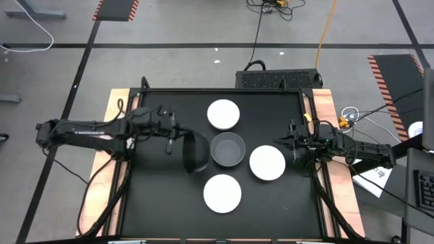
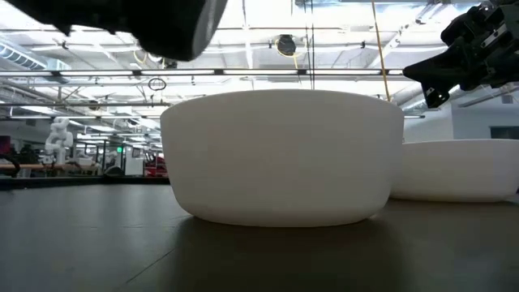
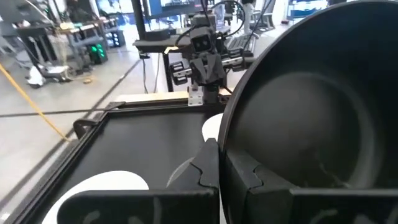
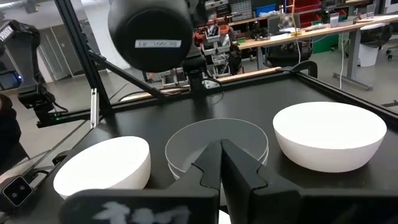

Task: Nest bowls inside each other
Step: Stack the black bowl on top of the gray bowl

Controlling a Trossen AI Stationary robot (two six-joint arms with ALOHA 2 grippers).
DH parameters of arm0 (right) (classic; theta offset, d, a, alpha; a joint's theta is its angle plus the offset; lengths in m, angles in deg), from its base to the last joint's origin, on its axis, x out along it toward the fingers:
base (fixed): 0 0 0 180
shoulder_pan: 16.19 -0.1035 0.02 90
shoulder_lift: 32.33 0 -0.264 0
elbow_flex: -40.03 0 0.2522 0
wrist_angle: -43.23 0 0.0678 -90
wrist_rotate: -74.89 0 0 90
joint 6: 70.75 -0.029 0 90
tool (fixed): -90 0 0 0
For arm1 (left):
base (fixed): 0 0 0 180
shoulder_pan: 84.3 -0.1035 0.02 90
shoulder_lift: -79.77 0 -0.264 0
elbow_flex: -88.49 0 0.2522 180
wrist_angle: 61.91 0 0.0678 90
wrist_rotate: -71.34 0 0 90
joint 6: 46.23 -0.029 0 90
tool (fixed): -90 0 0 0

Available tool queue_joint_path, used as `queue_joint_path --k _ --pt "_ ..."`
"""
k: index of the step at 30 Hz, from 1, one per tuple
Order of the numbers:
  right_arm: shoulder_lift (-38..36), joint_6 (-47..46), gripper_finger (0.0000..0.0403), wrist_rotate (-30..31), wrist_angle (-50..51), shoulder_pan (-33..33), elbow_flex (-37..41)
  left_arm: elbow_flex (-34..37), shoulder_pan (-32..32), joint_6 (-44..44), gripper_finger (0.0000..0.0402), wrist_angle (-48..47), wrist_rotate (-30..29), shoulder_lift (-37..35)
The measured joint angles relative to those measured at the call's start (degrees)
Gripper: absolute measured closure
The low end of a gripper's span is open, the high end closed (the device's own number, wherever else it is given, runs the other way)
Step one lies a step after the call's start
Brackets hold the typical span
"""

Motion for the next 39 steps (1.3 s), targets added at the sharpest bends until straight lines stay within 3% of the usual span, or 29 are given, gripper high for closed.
queue_joint_path --k 7,13,24,30,39 --pt "0.00 0.65 0.0403 0.00 -0.05 0.02 0.00 -12.69 -7.19 3.20 0.0401 -5.61 13.91 14.10" --pt "0.00 1.01 0.0403 0.00 -0.03 0.02 0.00 -26.38 -8.30 1.32 0.0401 -15.87 16.61 26.72" --pt "0.02 1.73 0.0403 0.00 0.41 0.01 0.00 -49.39 -8.98 -5.07 0.0401 -37.97 15.97 46.45" --pt "0.00 1.94 0.0403 0.00 0.41 0.02 0.00 -53.18 -10.29 -6.08 0.0401 -40.79 15.37 52.66" --pt "0.02 1.94 0.0403 0.00 0.41 0.01 0.02 -53.24 -11.51 -6.12 0.0401 -43.45 14.13 56.72"
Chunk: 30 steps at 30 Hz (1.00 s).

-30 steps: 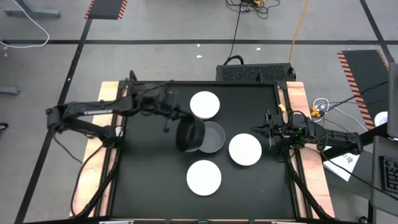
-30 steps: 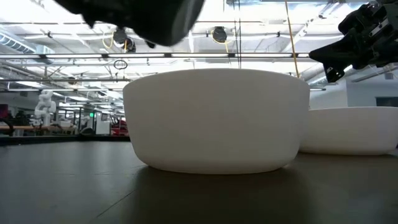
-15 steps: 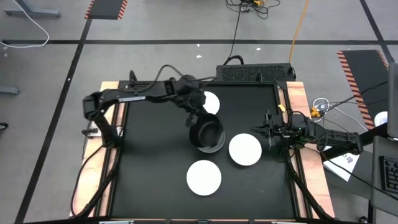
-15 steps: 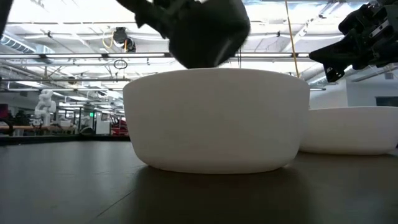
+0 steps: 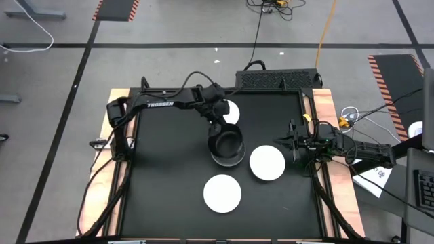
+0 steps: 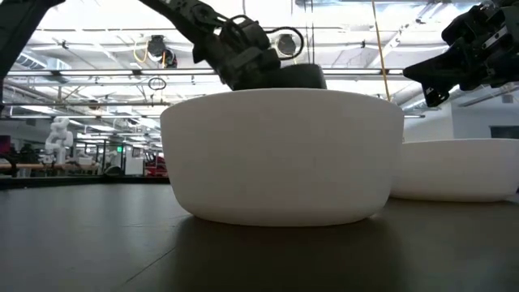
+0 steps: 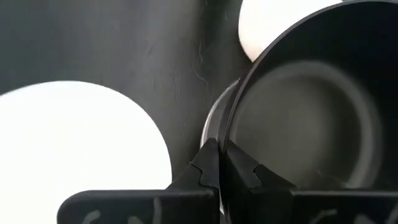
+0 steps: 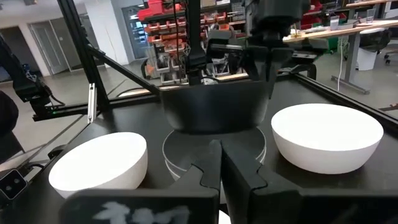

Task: Nest bowls inside each other
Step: Stack the black bowl on top of the gray bowl

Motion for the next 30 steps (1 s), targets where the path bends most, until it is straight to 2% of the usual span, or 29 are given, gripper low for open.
queue_joint_path --k 15,24,30 --pt "0.00 -0.06 0.0403 0.00 -0.07 0.01 0.00 -0.04 2.30 -1.42 0.0401 -6.52 -2.34 2.48" --pt "-0.02 -0.04 0.0403 0.00 -0.04 0.01 0.00 -0.02 4.17 -1.67 0.0401 -11.78 -9.05 2.96" --pt "0.00 -0.04 0.0403 0.00 -0.04 -0.01 0.00 -0.07 5.12 -2.18 0.0401 -12.55 -11.18 2.92"
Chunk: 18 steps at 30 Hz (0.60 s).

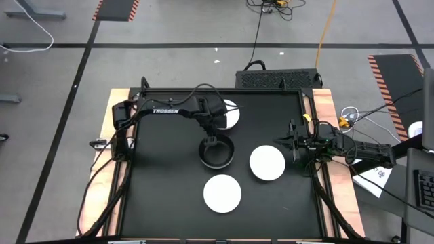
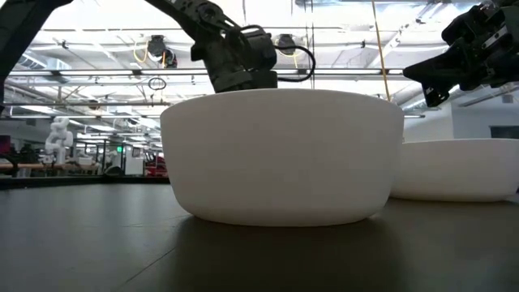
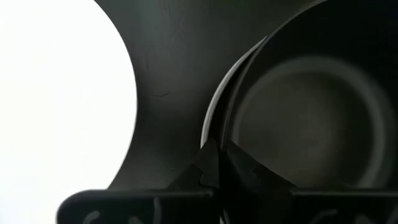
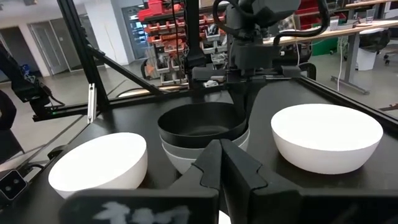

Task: Nest bowls inside each other
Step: Stack the black bowl on top of the gray bowl

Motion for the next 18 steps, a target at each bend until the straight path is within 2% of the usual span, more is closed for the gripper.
queue_joint_path --k 8,12,18 --pt "0.00 0.00 0.0403 0.02 0.00 0.00 0.00 -0.93 1.05 -0.89 0.0394 -1.04 -1.95 0.03" --pt "0.00 -0.01 0.0403 0.02 0.00 0.02 0.00 -2.96 2.10 -3.14 0.0359 -0.66 -2.15 0.15" --pt "0.00 -0.35 0.0403 0.02 0.29 0.00 0.00 -6.10 4.48 -5.05 0.0282 1.41 -1.65 0.15"
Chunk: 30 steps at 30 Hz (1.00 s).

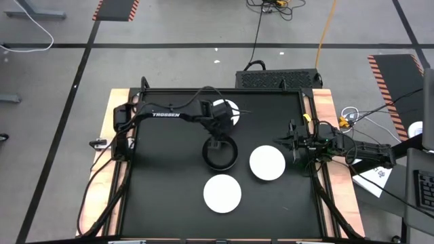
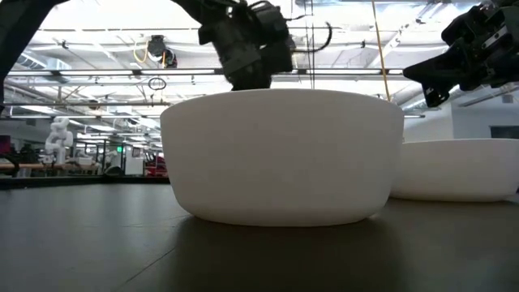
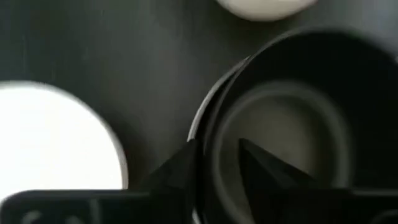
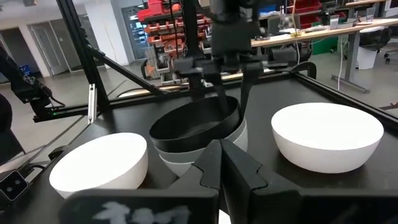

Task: Nest bowls inside each other
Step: Stack the black bowl on top of the gray bowl

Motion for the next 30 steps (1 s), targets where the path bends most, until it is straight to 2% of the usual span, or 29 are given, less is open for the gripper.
queue_joint_path --k 8,15,21,26,30 --pt "-0.01 -0.07 0.0403 -0.02 1.51 0.00 0.00 -0.16 -1.09 2.32 0.0188 2.23 2.30 -0.04" --pt "0.00 -0.05 0.0403 -0.02 1.83 0.01 0.00 0.11 -2.59 3.05 0.0167 2.34 5.30 -0.07" --pt "-0.01 -0.07 0.0403 -0.02 1.83 0.00 0.00 0.22 -2.56 3.89 0.0194 2.97 6.72 1.92" --pt "0.00 -0.27 0.0403 -0.03 2.07 0.02 0.02 0.28 -2.56 4.28 0.0241 2.58 6.98 4.75" --pt "0.00 -1.02 0.0403 -0.02 2.08 0.02 0.57 0.28 -2.56 3.79 0.0293 1.27 7.32 6.13"
